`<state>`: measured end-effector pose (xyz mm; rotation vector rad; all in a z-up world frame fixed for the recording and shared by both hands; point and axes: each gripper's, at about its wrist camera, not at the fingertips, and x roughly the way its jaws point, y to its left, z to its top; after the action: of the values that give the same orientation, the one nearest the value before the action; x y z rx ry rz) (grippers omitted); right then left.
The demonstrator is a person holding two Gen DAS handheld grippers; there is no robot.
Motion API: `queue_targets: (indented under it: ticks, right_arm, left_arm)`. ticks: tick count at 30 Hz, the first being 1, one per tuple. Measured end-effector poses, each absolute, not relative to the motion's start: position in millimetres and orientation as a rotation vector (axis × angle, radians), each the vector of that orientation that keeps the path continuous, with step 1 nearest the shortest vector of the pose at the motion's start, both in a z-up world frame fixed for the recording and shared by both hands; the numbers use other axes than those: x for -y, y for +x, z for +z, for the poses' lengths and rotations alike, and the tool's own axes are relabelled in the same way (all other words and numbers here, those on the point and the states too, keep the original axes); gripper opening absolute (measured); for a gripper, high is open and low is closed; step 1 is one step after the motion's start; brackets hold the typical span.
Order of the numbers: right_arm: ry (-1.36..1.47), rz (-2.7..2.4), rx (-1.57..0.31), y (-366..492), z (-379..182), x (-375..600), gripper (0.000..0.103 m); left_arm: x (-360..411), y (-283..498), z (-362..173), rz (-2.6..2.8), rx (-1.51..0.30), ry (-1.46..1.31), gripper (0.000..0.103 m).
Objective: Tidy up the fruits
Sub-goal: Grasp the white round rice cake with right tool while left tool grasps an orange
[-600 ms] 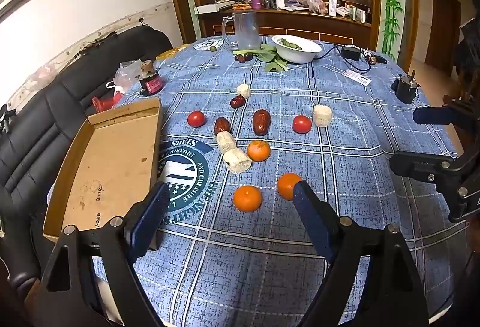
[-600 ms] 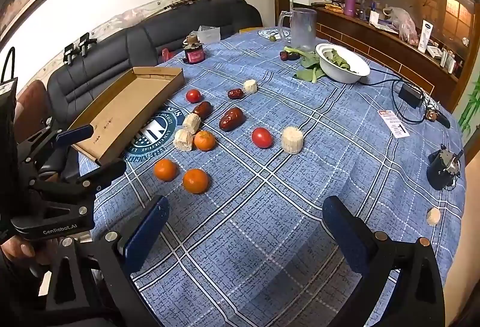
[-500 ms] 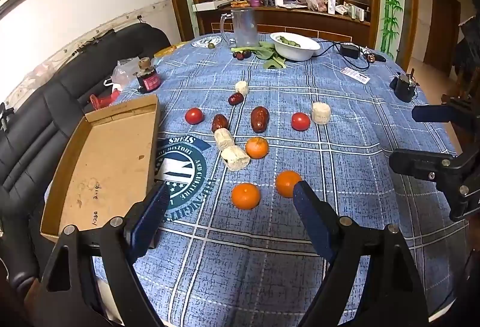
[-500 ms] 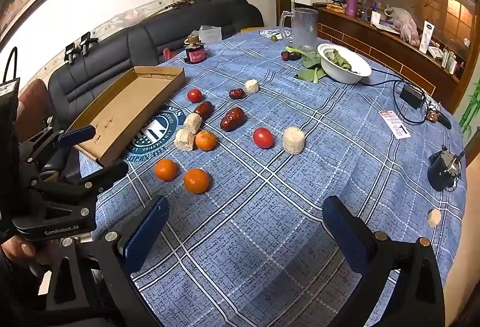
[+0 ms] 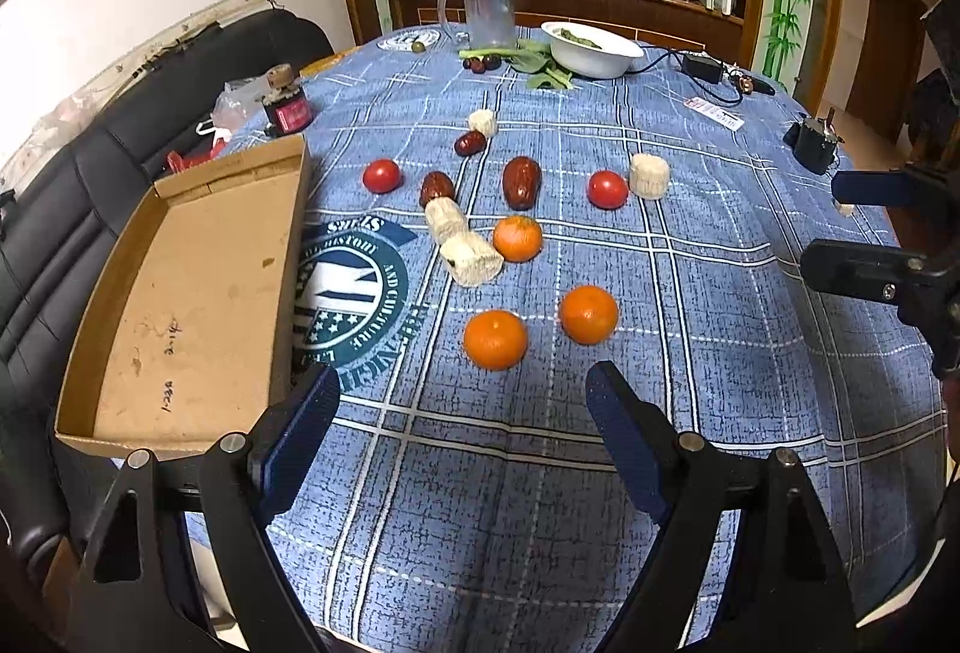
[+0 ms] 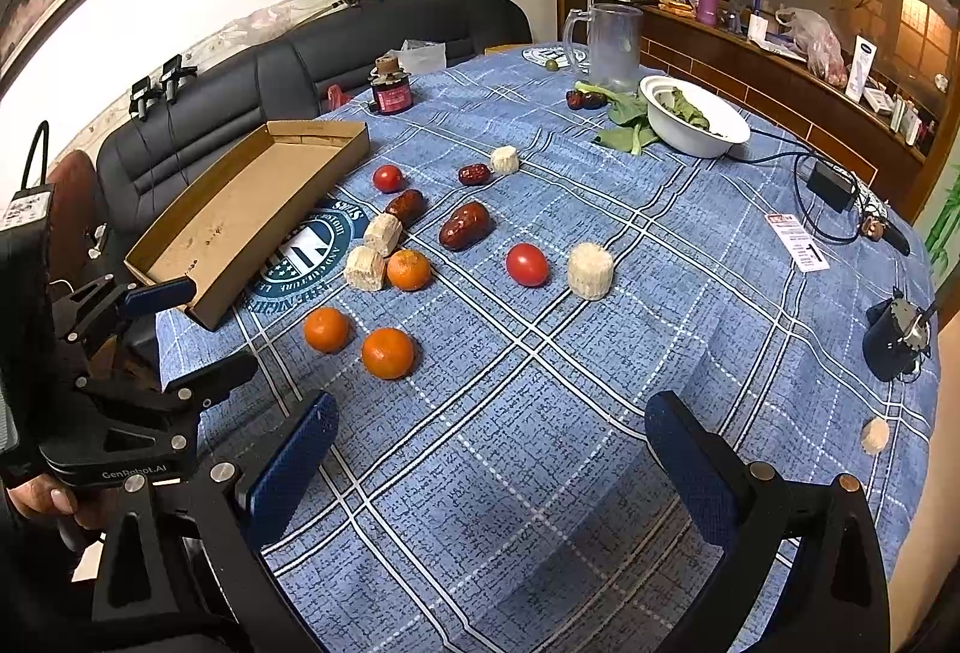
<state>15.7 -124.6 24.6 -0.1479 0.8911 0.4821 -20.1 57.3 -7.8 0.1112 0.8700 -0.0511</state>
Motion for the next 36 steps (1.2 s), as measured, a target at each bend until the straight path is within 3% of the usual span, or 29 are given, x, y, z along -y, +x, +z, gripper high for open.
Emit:
queue_targets:
  ticks: [17, 23, 25, 28, 36]
  right_arm:
    - [-0.156, 0.519, -0.94, 46, -13, 109, 0.101]
    - [-0.143, 0.494, -0.965, 97, -26, 119, 0.082]
    - [-0.142, 0.496, -0.989, 115, -34, 122, 0.067]
    - [-0.163, 0.48, -1.005, 141, -47, 126, 0.055]
    - [-0.127, 0.492, -1.004, 177, -66, 128, 0.048]
  left_arm:
    - [-61, -1, -30, -0.097, -0.931, 0.089, 0.085]
    - [-60, 16, -40, -0.114, -0.951, 0.106, 0.085]
    - [-62, 22, -42, -0.125, -0.954, 0.11, 0.084]
    - [-65, 31, -46, -0.15, -0.965, 0.1, 0.084]
    - [-68, 46, -60, -0.193, -1.002, 0.101, 0.083]
